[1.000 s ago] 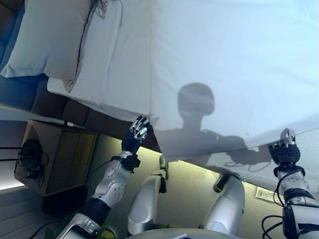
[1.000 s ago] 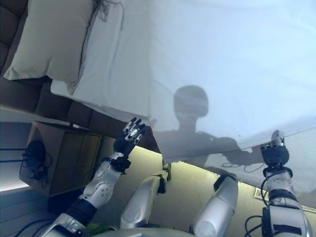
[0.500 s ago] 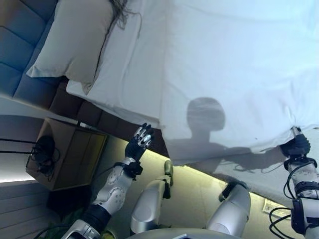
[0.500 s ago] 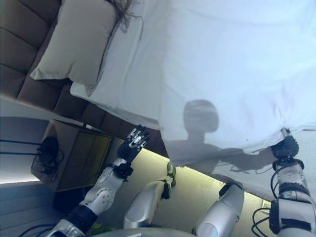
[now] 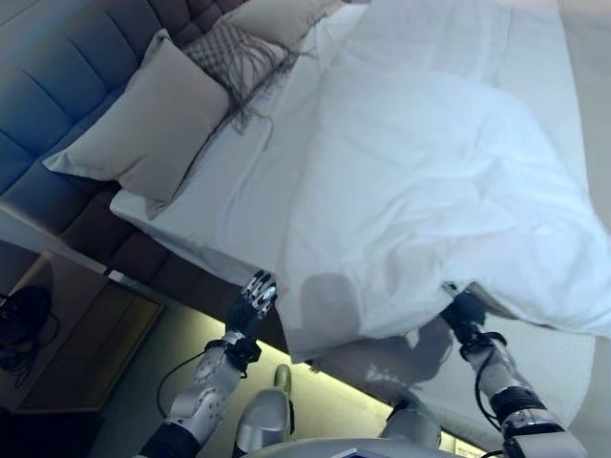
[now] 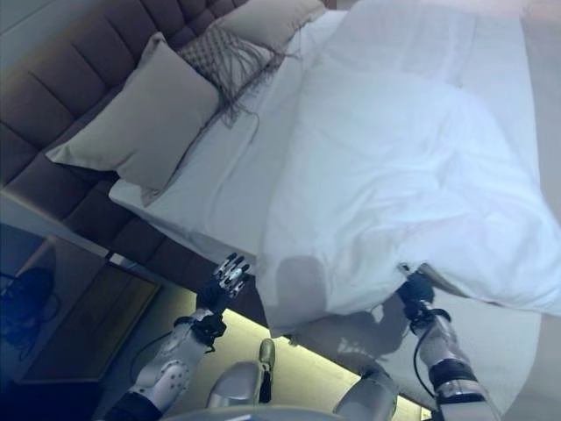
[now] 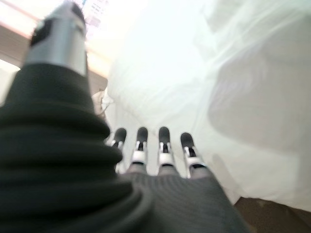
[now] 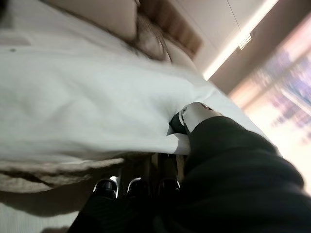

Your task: Make the bed neatly

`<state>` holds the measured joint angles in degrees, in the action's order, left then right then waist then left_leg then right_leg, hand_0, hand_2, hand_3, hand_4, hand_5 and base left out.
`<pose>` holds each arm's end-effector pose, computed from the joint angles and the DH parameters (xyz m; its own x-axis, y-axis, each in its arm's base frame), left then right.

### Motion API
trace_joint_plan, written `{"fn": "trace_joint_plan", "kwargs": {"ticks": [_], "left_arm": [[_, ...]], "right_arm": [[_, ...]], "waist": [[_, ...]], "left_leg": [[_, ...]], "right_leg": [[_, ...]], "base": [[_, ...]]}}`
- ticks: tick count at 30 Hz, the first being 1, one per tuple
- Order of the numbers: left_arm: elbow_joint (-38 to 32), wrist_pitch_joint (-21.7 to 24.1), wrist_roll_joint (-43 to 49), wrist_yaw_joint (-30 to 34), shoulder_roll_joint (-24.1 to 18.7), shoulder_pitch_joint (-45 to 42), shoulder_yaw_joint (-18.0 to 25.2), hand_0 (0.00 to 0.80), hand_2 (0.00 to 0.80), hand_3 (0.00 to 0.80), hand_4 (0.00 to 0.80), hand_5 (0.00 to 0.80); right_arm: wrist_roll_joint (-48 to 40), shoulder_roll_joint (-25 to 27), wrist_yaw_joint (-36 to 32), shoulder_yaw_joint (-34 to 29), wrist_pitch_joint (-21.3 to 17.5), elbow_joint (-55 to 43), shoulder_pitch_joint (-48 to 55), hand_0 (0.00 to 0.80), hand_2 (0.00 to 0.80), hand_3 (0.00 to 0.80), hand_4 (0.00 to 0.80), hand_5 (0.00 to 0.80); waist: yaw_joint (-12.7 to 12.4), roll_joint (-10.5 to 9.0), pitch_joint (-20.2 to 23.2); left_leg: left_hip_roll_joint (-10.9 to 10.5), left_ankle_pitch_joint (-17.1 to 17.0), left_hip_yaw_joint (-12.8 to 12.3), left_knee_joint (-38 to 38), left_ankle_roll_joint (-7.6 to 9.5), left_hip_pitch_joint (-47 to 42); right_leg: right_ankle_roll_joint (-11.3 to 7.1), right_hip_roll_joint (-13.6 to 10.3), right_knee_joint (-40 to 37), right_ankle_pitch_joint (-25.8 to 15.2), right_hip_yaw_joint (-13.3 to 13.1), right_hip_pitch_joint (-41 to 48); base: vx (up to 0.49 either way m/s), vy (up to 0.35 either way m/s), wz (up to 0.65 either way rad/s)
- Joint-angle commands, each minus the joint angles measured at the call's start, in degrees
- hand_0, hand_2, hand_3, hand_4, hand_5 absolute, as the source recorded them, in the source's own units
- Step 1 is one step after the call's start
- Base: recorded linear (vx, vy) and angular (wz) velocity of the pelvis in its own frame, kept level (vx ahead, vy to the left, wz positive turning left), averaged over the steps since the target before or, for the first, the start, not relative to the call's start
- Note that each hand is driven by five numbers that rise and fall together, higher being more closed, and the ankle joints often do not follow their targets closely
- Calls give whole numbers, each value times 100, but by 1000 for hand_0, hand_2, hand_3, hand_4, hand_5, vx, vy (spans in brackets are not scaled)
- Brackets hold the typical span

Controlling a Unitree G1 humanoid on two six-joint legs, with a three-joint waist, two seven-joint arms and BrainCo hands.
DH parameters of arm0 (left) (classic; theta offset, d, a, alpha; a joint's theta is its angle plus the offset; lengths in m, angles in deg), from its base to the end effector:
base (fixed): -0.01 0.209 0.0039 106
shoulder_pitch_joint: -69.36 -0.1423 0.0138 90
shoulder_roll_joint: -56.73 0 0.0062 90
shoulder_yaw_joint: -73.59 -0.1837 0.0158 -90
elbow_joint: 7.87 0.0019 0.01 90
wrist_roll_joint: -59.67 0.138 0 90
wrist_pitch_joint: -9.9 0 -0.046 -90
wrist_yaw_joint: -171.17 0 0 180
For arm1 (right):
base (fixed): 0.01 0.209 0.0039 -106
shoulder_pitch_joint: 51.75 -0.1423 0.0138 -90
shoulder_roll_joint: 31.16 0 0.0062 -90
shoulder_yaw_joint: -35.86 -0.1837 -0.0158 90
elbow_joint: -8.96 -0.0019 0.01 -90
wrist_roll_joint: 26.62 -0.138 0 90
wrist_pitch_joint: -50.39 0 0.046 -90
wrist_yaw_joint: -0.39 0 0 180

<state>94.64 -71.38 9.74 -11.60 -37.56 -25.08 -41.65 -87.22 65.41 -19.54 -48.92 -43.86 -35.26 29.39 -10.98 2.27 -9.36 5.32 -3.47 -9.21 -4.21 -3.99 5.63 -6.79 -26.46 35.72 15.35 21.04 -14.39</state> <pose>0.1626 0.1580 -0.0164 0.9299 -0.1925 -0.3135 0.0255 0.8839 -0.4670 0.1915 -0.2555 -0.0381 0.9381 0.0426 -0.3438 0.1776 0.7928 0.5830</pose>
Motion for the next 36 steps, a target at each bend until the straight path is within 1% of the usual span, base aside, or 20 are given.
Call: {"fn": "trace_joint_plan", "kwargs": {"ticks": [1, 4, 6, 7, 9, 10, 11, 12, 13, 14, 15, 16, 17, 18, 21, 24, 27, 31, 33, 36], "left_arm": [[-376, -64, 573, -125, -188, 144, 458, 0, 0, 0, 0, 0], [-339, -151, 1179, -302, -222, 116, 474, 0, 0, 0, 0, 0], [-286, -191, 2200, -653, -334, 133, 403, 0, 0, 0, 0, 0], [-270, -270, 2564, -765, -404, 169, 347, 0, 0, 0, 0, 0], [-230, -402, 2840, -876, -510, 246, 268, 0, 0, 0, 0, 0], [-216, -456, 3120, -932, -545, 303, 232, 0, 0, 0, 0, 0], [-207, -499, 3550, -1101, -594, 386, 145, 0, 0, 0, 0, 0], [-209, -529, 3734, -1212, -614, 421, 91, 0, 0, 0, 0, 0], [-231, -613, 4250, -1452, -661, 512, -13, 0, 0, 0, 0, 0], [-234, -643, 4542, -1637, -691, 557, -73, 0, 0, 0, 0, 0], [-239, -726, 5277, -1833, -728, 653, -166, 0, 0, 0, 0, 0], [-238, -772, 5498, -1896, -747, 707, -221, 0, 0, 0, 0, 0], [-203, -986, 5952, -1997, -754, 846, -347, 0, 0, 0, 0, 0], [-152, -1163, 6163, -2033, -729, 967, -455, 0, 0, 0, 0, 0], [76, -1585, 6310, -2040, -613, 1240, -736, 0, 0, 0, 0, 0], [243, -1725, 6414, -2032, -416, 1445, -975, 0, 0, 0, 0, 0], [390, -2009, 6449, -2026, -189, 1655, -1303, 0, 0, 0, 0, 0], [632, -2243, 5949, -2040, 32, 1853, -1503, 0, 0, 0, 0, 0], [718, -2254, 5690, -2067, 133, 1901, -1566, 0, 0, 0, 0, 0], [766, -2158, 5588, -2037, 304, 2033, -1701, 0, 0, 0, 0, 0]], "right_arm": [[373, -319, 120, 181, -153, -825, -285, 800, 800, 800, 800, 800], [526, -500, 435, 505, -80, -1191, -301, 800, 800, 800, 800, 800], [595, -616, 623, 711, -49, -1318, -360, 800, 800, 800, 800, 800], [617, -677, 744, 823, -49, -1381, -408, 800, 800, 800, 800, 800], [576, -769, 939, 1006, -49, -1490, -470, 800, 800, 800, 800, 800], [524, -815, 1026, 1072, -53, -1516, -482, 800, 800, 800, 800, 800], [490, -864, 1094, 1123, -84, -1509, -482, 800, 800, 800, 800, 800], [477, -881, 1122, 1144, -106, -1505, -472, 800, 800, 800, 800, 800], [388, -920, 1229, 1195, -172, -1495, -452, 800, 800, 800, 800, 800], [324, -929, 1258, 1197, -186, -1496, -436, 800, 800, 800, 800, 800], [222, -945, 1292, 1201, -235, -1495, -421, 800, 800, 800, 800, 800], [198, -953, 1289, 1195, -253, -1491, -412, 800, 800, 800, 800, 800], [137, -958, 1303, 1176, -268, -1496, -409, 800, 800, 800, 800, 800], [92, -951, 1292, 1162, -250, -1497, -411, 800, 800, 800, 800, 800], [51, -923, 1268, 1114, -219, -1536, -402, 800, 800, 800, 800, 800], [52, -913, 1241, 1068, -175, -1595, -369, 800, 800, 800, 800, 800], [89, -893, 1229, 1019, -115, -1697, -390, 800, 800, 800, 800, 800], [40, -908, 1319, 991, -36, -1778, -522, 800, 800, 800, 800, 800], [80, -946, 1408, 995, 42, -1837, -585, 800, 800, 800, 800, 800], [158, -968, 1597, 1023, 201, -1910, -794, 800, 800, 800, 800, 800]], "waist": [[-274, -285, -51], [-311, -323, 19], [-331, -332, 76], [-336, -342, 118], [-338, -346, 181], [-330, -351, 207], [-311, -349, 231], [-306, -347, 237], [-299, -351, 260], [-293, -356, 271], [-276, -368, 289], [-268, -372, 293], [-230, -394, 315], [-194, -412, 330], [-89, -460, 352], [6, -501, 367], [115, -562, 316], [166, -607, 267], [181, -614, 250], [197, -589, 184]], "left_leg": [[365, 661, 259, -704, -9, -334], [374, 668, 261, -659, -21, -499], [382, 661, 247, -619, -25, -596], [377, 644, 245, -592, -33, -622], [383, 621, 228, -534, -46, -689], [382, 616, 212, -503, -44, -728], [382, 610, 197, -473, -38, -770], [386, 607, 191, -460, -39, -794], [398, 601, 186, -450, -43, -818], [407, 600, 185, -438, -45, -839], [427, 597, 179, -419, -58, -860], [439, 591, 175, -408, -66, -867], [469, 578, 152, -386, -85, -874], [490, 569, 132, -369, -98, -883], [553, 550, 94, -341, -128, -899], [595, 545, 56, -349, -138, -889], [644, 552, 64, -439, -150, -848], [713, 519, 82, -494, -180, -788], [746, 490, 90, -499, -199, -756], [792, 437, 129, -560, -238, -622]], "right_leg": [[-688, -303, -2597, -2386, 18, 1141], [-696, -278, -2671, -2382, 65, 1332], [-701, -249, -2715, -2374, 82, 1435], [-706, -237, -2733, -2376, 80, 1463], [-716, -223, -2759, -2370, 74, 1517], [-716, -212, -2770, -2365, 74, 1545], [-718, -200, -2773, -2357, 70, 1570], [-720, -198, -2771, -2356, 70, 1586], [-728, -199, -2774, -2357, 83, 1611], [-735, -197, -2781, -2359, 91, 1631], [-749, -194, -2795, -2361, 99, 1648], [-756, -191, -2804, -2368, 106, 1653], [-779, -183, -2833, -2388, 110, 1650], [-796, -178, -2853, -2404, 106, 1641], [-821, -169, -2883, -2448, 77, 1597], [-821, -157, -2897, -2483, 54, 1548], [-821, -193, -2818, -2516, 23, 1449], [-821, -209, -2775, -2546, 21, 1364], [-821, -200, -2787, -2565, 19, 1341], [-821, -213, -2771, -2603, 28, 1242]], "base": [[70, -39, -2], [65, -31, 0], [65, -13, 2], [66, -6, 0], [69, -10, 0], [71, -17, -1], [62, -19, -2], [64, -31, -1], [55, -37, -2], [60, -52, -1], [38, -48, 0], [26, -79, 2], [11, -90, 0], [9, -107, 0], [8, -85, 0], [14, -98, -1], [2, -130, -2], [-13, -152, -6], [-14, -121, -4], [-64, -99, -4]]}}
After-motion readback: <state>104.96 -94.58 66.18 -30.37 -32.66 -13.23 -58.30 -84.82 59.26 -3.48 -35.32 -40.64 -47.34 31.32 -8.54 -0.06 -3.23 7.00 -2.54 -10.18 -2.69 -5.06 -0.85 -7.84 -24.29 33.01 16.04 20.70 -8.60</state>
